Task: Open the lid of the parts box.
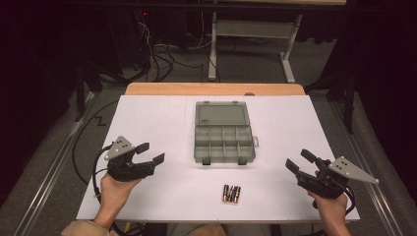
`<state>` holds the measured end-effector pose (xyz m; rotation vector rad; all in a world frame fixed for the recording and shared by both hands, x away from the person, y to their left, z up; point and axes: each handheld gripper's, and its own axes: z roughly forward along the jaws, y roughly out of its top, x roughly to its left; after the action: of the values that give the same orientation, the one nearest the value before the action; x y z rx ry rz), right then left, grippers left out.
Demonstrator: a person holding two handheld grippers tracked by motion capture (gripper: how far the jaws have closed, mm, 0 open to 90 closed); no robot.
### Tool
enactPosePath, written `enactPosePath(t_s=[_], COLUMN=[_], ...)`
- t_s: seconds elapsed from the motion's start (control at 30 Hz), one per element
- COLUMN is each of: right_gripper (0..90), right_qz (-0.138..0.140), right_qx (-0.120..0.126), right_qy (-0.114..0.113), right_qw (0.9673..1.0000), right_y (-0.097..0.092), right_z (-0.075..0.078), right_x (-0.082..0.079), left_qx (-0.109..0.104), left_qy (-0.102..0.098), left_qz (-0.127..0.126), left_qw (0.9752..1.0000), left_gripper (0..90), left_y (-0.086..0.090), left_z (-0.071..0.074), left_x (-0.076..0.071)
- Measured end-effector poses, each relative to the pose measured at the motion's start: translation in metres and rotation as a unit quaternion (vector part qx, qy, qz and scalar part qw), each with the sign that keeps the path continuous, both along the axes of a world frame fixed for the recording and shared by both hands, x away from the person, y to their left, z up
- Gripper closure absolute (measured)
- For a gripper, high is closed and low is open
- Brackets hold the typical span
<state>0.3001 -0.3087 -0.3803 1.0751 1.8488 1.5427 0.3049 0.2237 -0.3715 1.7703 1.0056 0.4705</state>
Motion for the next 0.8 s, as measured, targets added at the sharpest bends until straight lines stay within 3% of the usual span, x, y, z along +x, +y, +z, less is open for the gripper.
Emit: enactPosePath(t_s=[0.27,0.5,0.8], right_gripper=[31.2,31.3,30.6], right_qz=[0.000,-0.006,-0.004], right_qx=[0.008,0.013,0.010], right_qy=[-0.026,-0.032,-0.053], right_qw=[0.9996,0.9994,0.9985], right_y=[-0.004,-0.007,-0.009], right_z=[-0.010,-0.024,-0.031], right_x=[-0.014,-0.016,-0.024], left_qx=[-0.005,-0.020,-0.009], left_qy=[-0.016,-0.021,-0.045], left_qz=[0.002,0.014,0.019], left_qw=[0.9999,0.9995,0.9987], left_gripper=[31.5,31.7,31.3], left_y=[0.004,0.008,0.008], left_z=[-0.014,-0.023,-0.026], left_x=[-0.012,-0.016,-0.020])
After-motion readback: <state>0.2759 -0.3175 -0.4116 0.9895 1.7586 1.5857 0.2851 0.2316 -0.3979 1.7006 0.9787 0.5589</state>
